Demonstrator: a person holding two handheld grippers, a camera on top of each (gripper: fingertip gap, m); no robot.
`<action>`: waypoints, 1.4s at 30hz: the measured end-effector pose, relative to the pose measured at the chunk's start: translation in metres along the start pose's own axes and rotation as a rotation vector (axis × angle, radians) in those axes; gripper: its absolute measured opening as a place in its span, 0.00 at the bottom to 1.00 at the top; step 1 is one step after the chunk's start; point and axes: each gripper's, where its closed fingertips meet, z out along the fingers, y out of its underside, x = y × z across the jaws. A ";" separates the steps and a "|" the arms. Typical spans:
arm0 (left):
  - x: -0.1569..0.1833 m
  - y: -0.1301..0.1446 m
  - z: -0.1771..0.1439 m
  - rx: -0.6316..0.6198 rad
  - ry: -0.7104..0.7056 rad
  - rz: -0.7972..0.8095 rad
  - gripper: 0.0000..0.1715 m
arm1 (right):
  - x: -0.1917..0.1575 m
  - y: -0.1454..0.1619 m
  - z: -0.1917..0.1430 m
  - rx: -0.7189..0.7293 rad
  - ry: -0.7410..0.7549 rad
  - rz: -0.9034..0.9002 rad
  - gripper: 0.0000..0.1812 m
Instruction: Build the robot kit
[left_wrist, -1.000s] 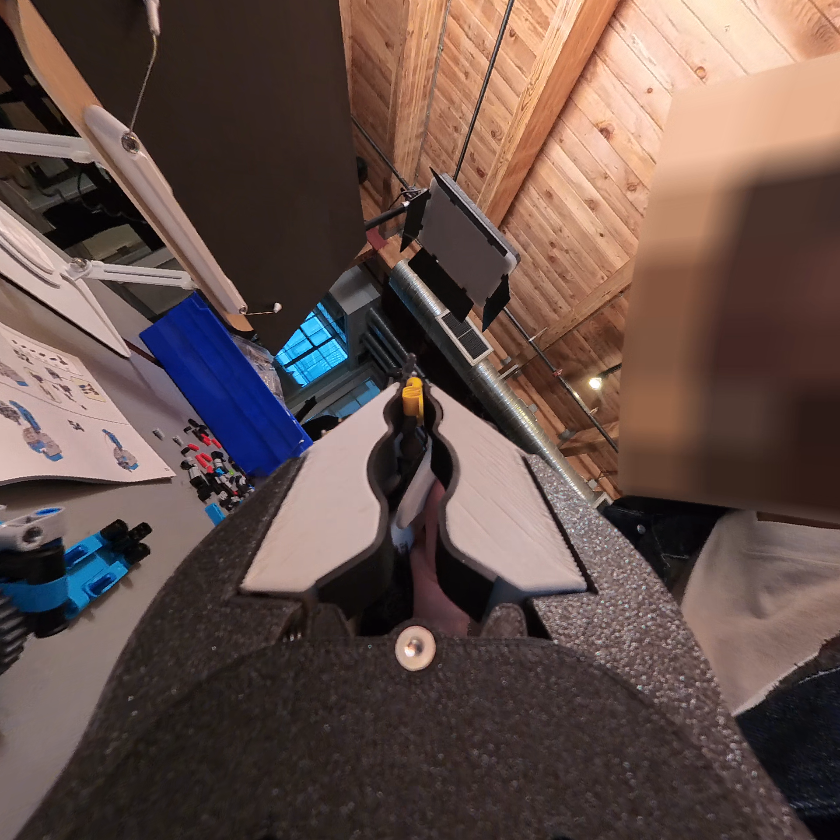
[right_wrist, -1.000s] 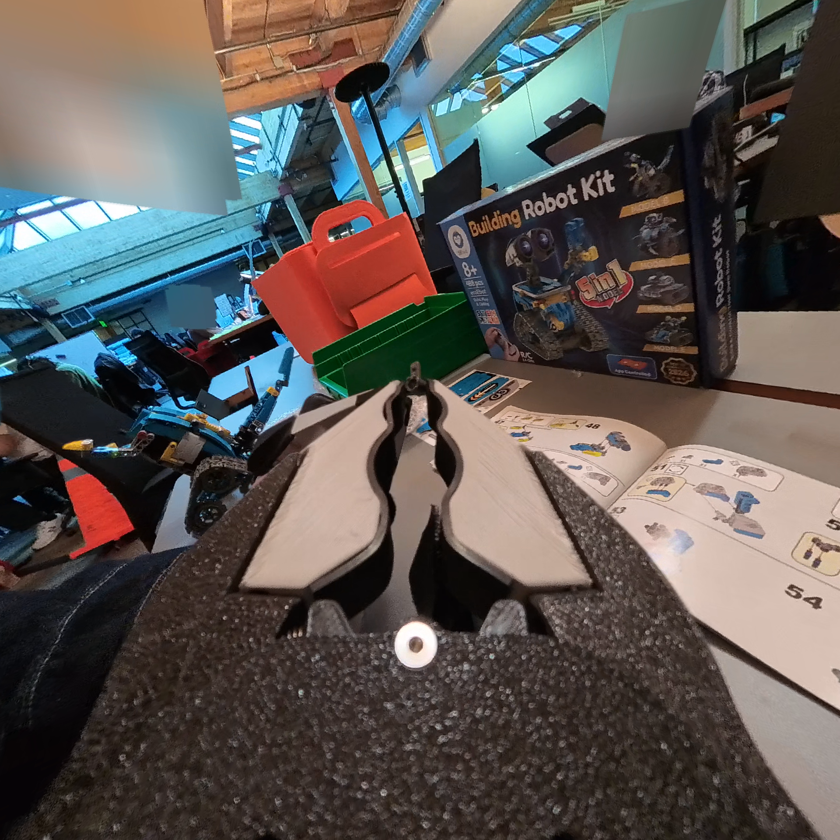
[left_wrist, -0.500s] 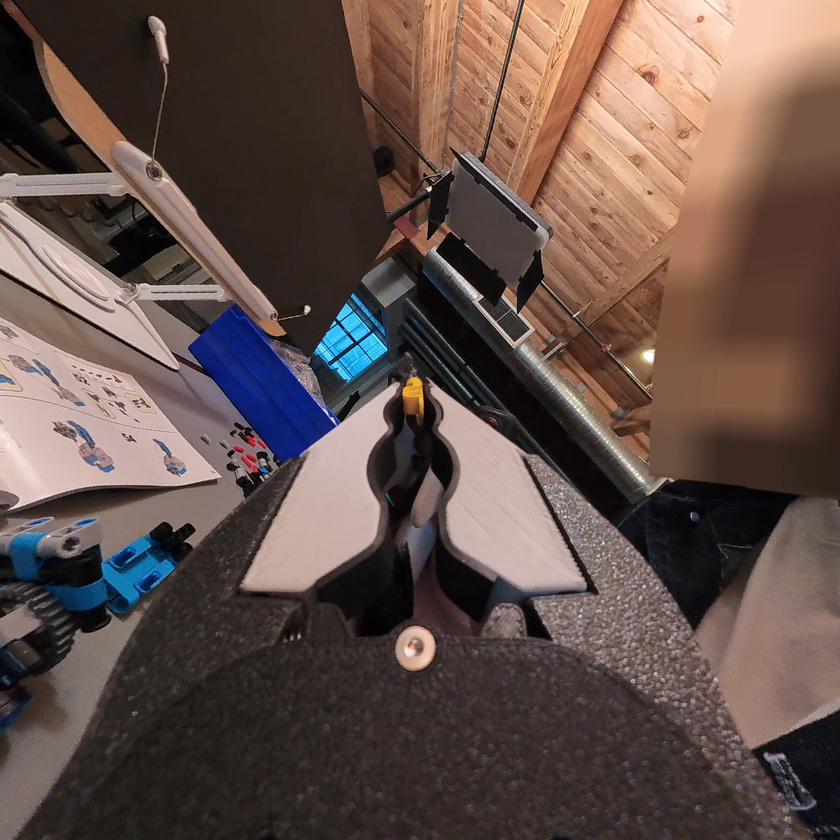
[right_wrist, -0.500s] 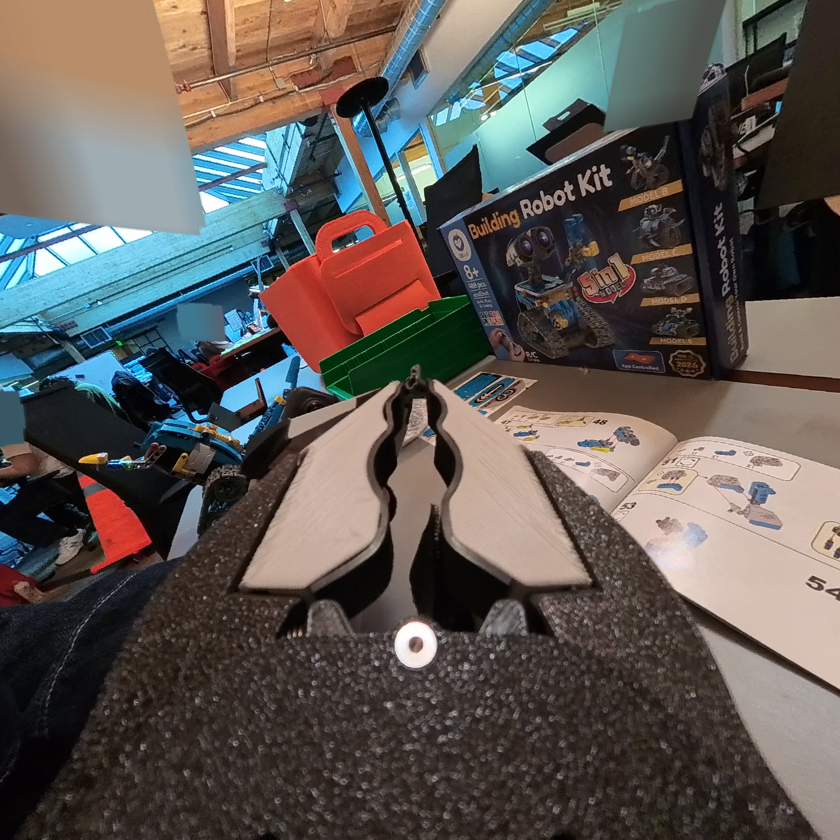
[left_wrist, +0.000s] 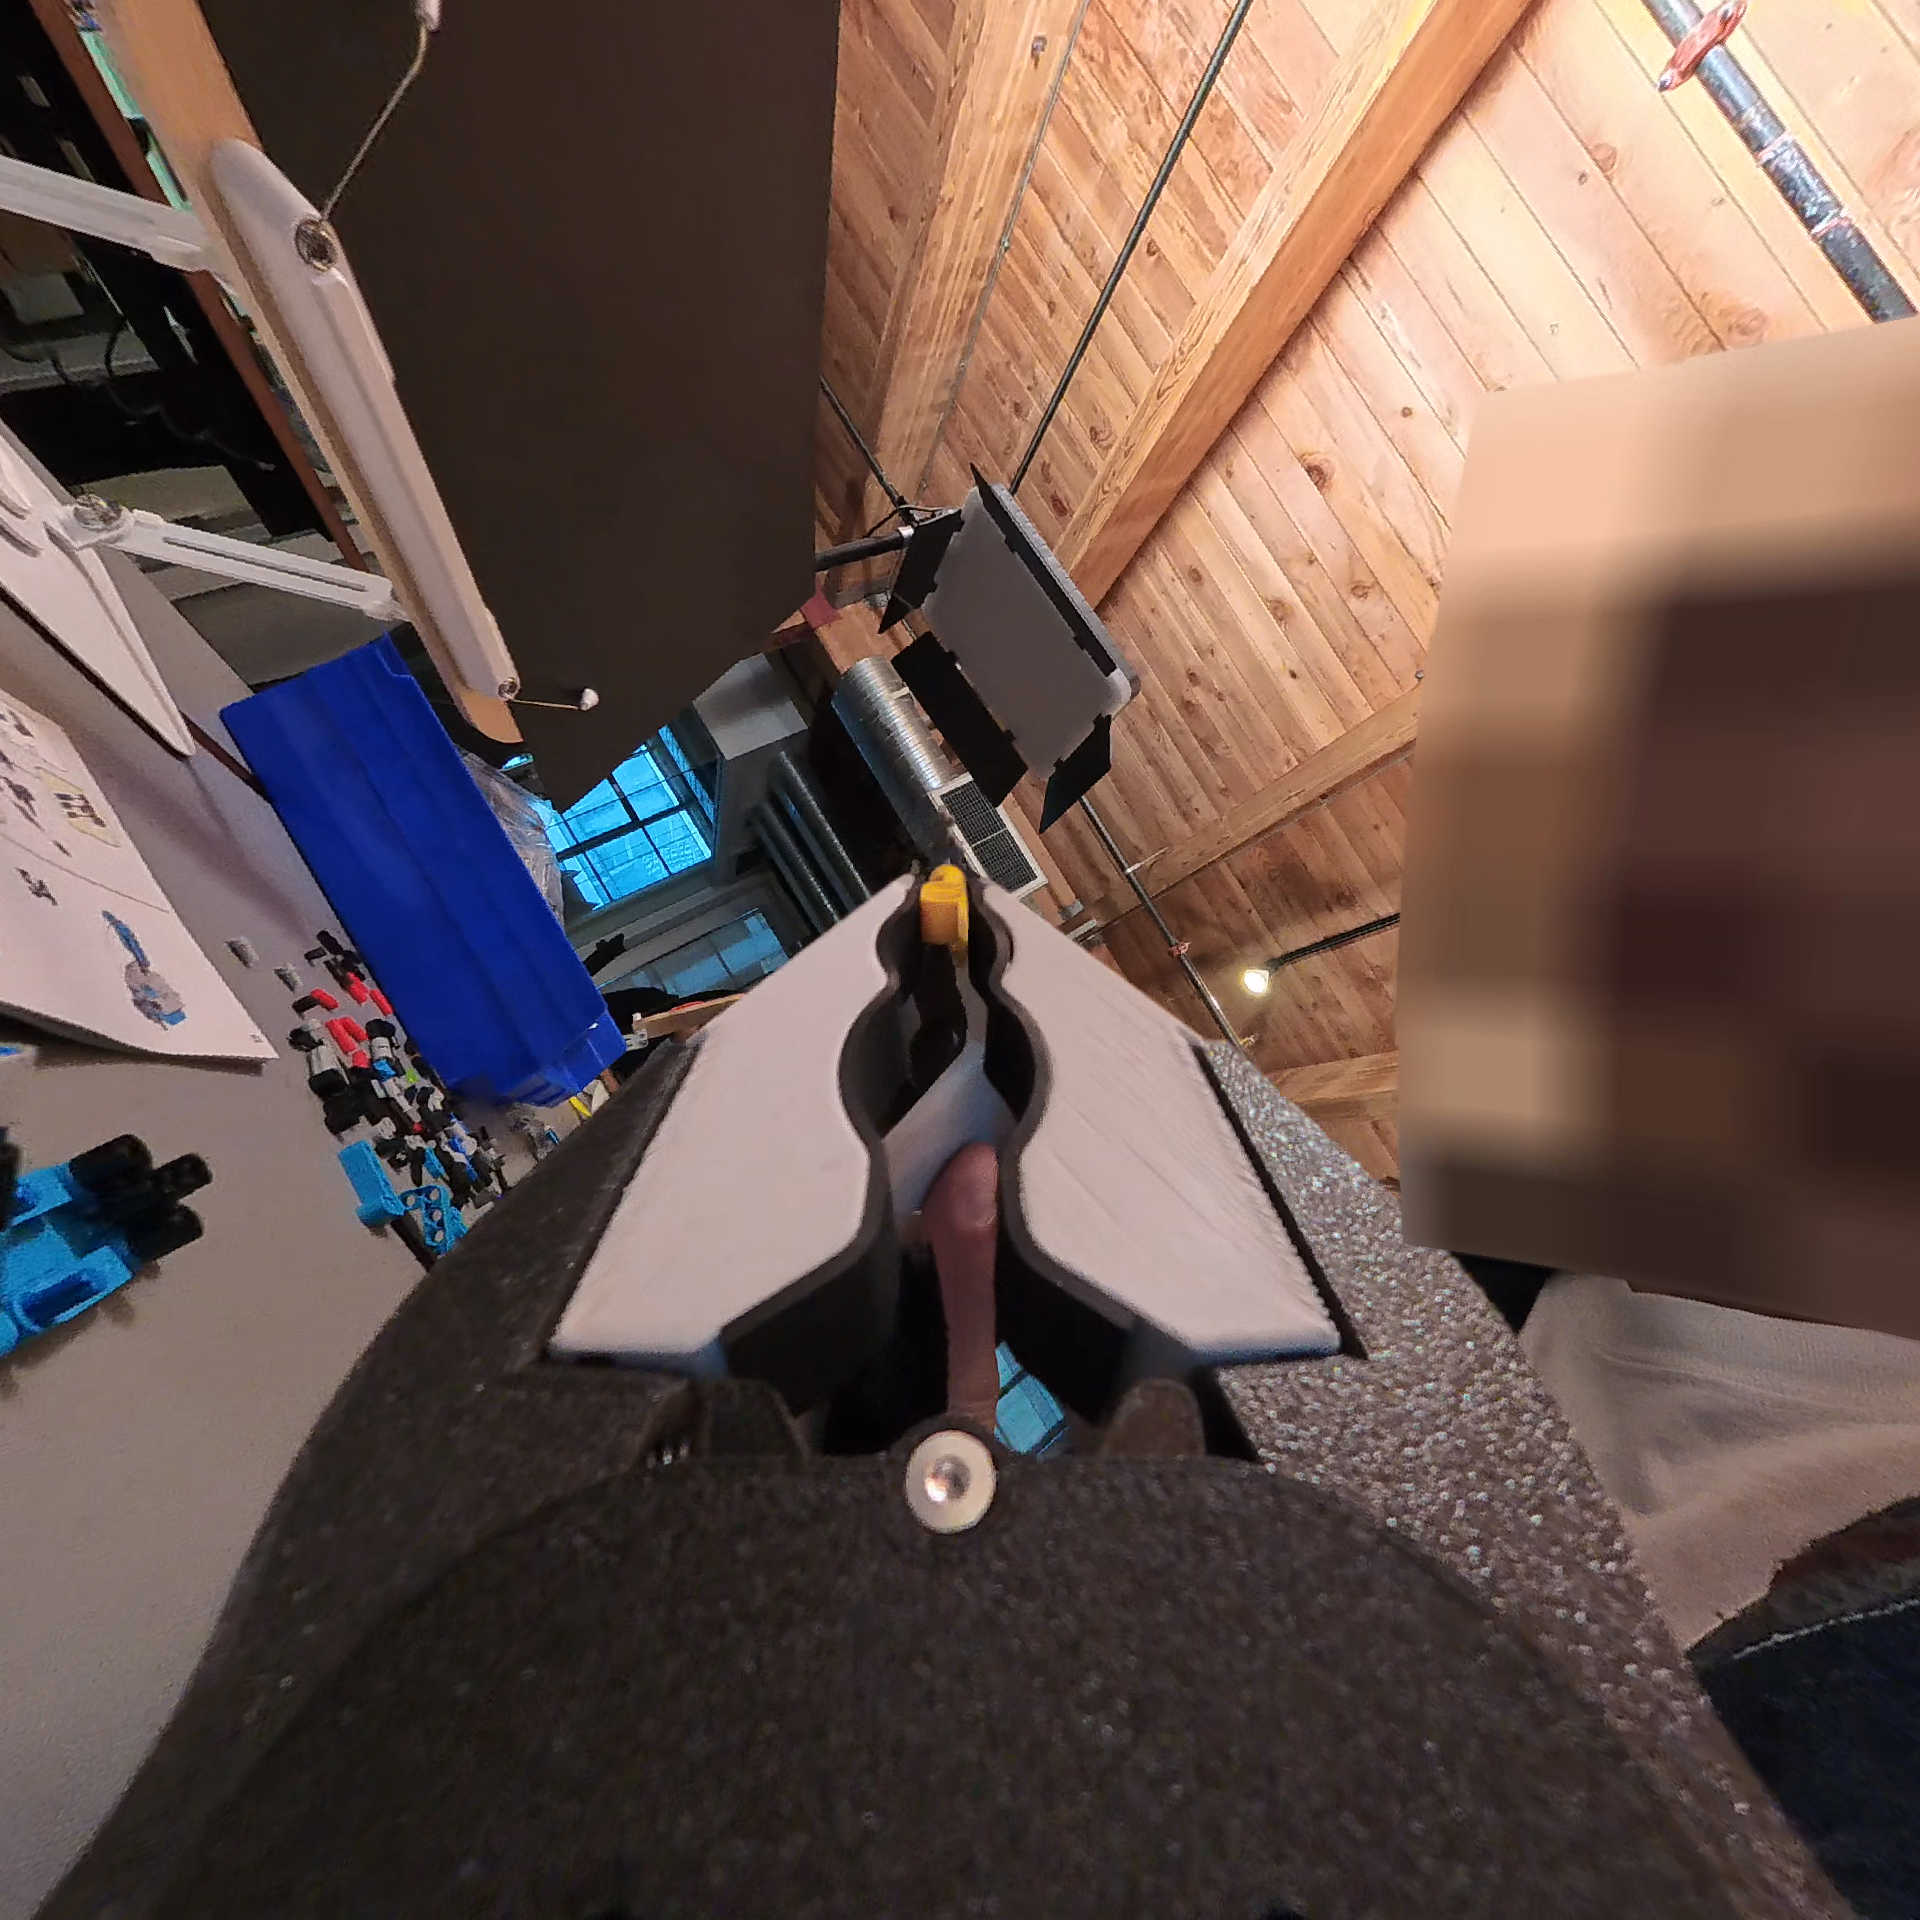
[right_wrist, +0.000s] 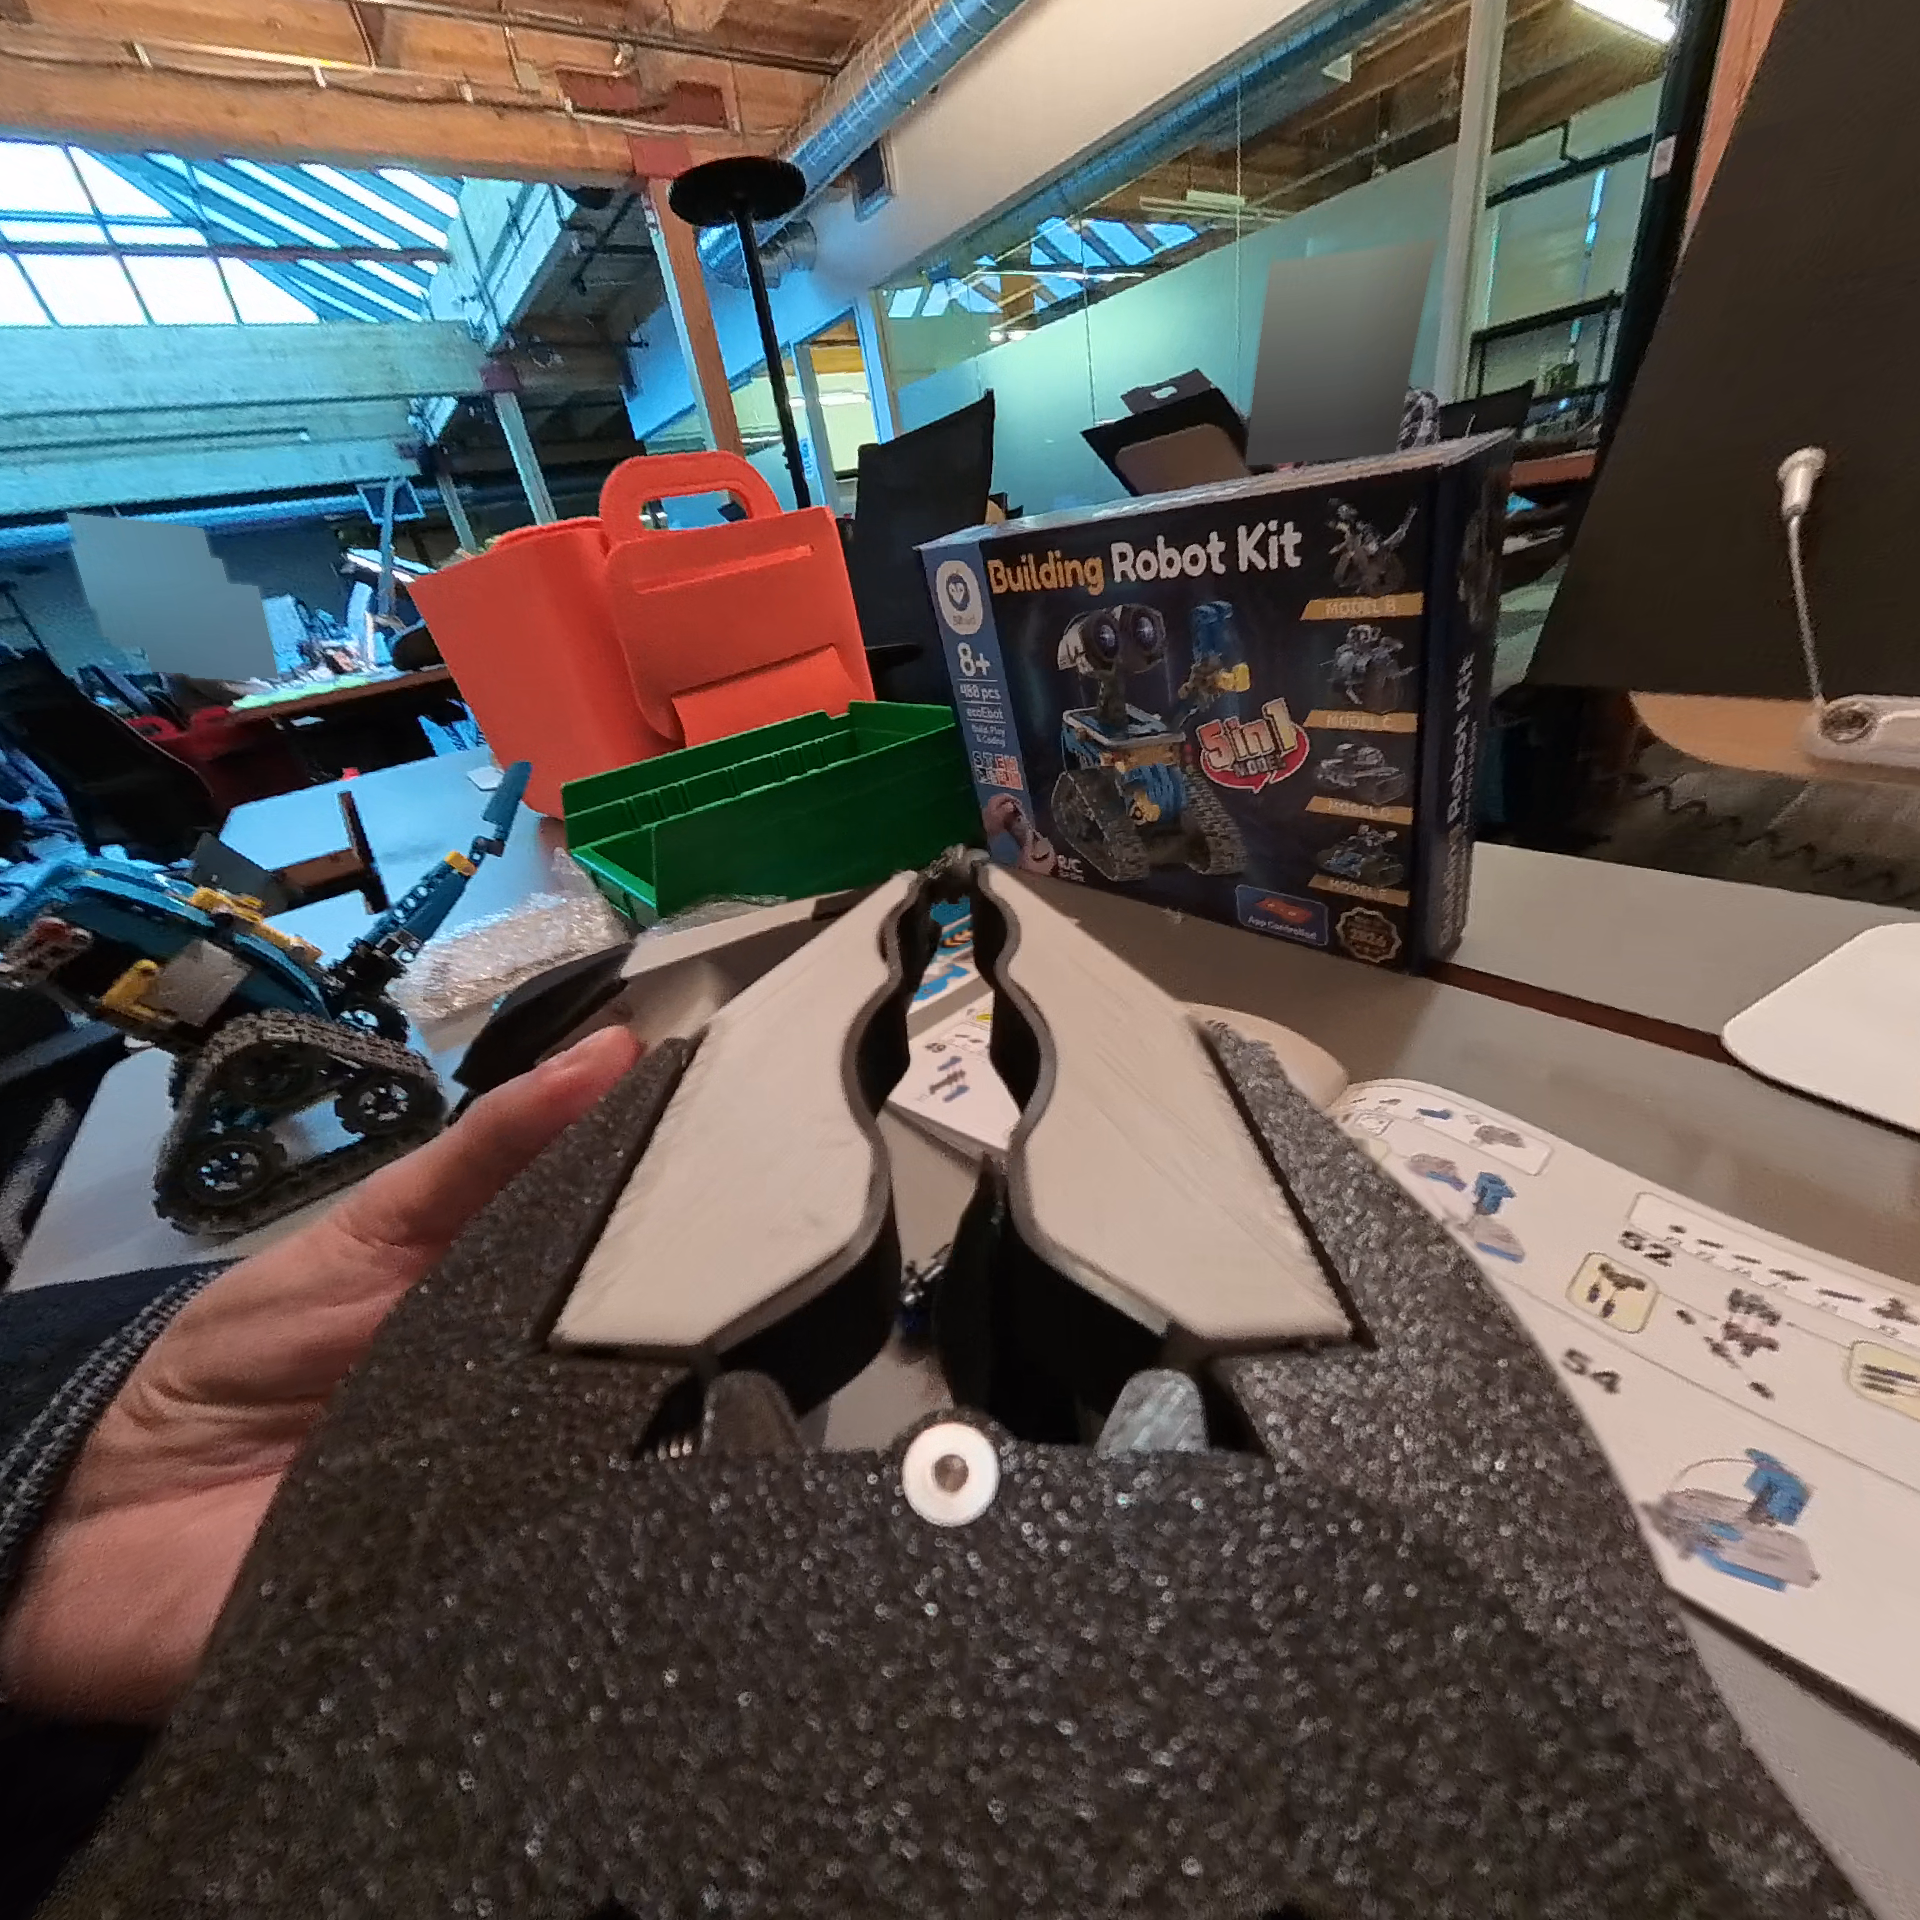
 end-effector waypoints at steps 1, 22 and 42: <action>0.001 0.000 0.000 0.000 0.004 0.000 0.04 | 0.000 0.000 0.000 0.006 -0.009 0.025 0.04; 0.004 -0.001 -0.001 0.021 0.063 -0.128 0.03 | -0.005 -0.004 0.000 0.029 0.026 -0.156 0.03; 0.000 -0.020 -0.056 -0.354 -0.341 0.531 0.04 | 0.057 0.036 -0.087 -0.410 -0.098 -0.148 0.02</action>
